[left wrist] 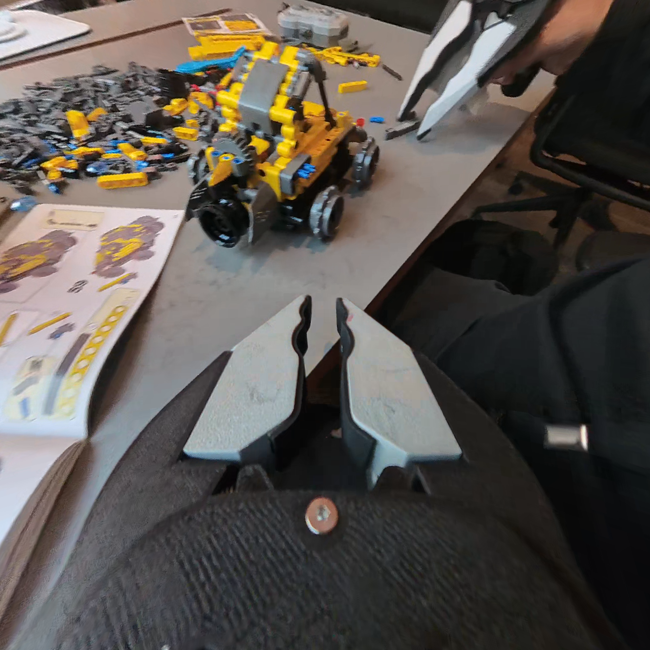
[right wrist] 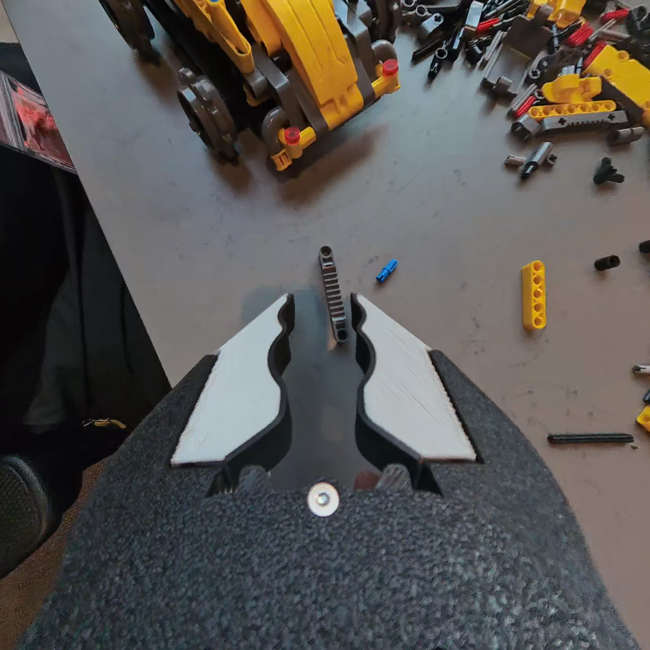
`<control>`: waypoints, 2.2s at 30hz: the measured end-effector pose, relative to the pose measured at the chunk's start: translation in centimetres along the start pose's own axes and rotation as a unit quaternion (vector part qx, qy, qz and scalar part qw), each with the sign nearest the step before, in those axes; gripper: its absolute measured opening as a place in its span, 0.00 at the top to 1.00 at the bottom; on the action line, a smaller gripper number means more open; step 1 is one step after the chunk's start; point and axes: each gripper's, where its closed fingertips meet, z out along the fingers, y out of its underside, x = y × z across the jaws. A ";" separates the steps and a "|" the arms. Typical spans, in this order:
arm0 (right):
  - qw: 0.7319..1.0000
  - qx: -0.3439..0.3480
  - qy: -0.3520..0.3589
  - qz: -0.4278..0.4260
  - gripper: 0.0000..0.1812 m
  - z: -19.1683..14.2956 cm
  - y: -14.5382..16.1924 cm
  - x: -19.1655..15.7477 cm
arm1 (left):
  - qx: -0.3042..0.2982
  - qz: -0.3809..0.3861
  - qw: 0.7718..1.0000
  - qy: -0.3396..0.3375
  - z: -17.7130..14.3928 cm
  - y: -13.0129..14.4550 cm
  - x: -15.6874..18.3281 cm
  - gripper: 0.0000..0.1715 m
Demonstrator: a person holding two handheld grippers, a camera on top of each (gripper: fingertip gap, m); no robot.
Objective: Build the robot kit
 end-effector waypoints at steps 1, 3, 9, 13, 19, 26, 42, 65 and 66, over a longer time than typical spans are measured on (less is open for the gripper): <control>1.000 -0.006 -0.005 0.001 0.82 0.3 0.2 0.0 | 0.002 0.002 1.000 0.012 0.8 -0.3 0.6 0.93; 1.000 -0.010 -0.027 0.008 0.83 0.4 0.3 -0.1 | -0.005 0.026 0.999 0.041 2.9 -1.5 2.2 0.92; 0.997 -0.039 -0.064 -0.008 0.96 0.8 -0.1 -1.0 | -0.073 0.117 0.989 0.059 9.7 -3.9 3.3 1.00; 0.997 -0.060 -0.014 -0.047 0.96 0.7 -0.1 -1.1 | -0.106 0.122 0.984 0.069 12.2 -3.2 3.1 1.00; 0.993 -0.035 0.058 -0.096 0.96 1.3 -1.4 -1.3 | -0.114 0.162 0.980 0.019 13.8 -3.7 1.1 1.00; 0.974 0.050 0.155 -0.156 0.96 1.6 -5.1 -3.0 | -0.083 0.094 0.987 0.099 11.4 -3.8 2.6 0.95; 0.867 0.080 0.339 -0.355 0.96 1.1 -6.3 -6.1 | -0.047 0.079 0.984 0.154 12.2 -5.5 6.5 0.85; 0.968 0.139 0.121 -0.169 0.87 2.6 -7.1 -6.7 | -0.122 0.146 0.981 0.030 13.2 -2.7 4.2 0.96; 0.973 0.138 0.103 -0.153 0.86 2.5 -6.9 -6.6 | -0.123 0.151 0.981 0.026 13.4 -2.7 4.3 0.97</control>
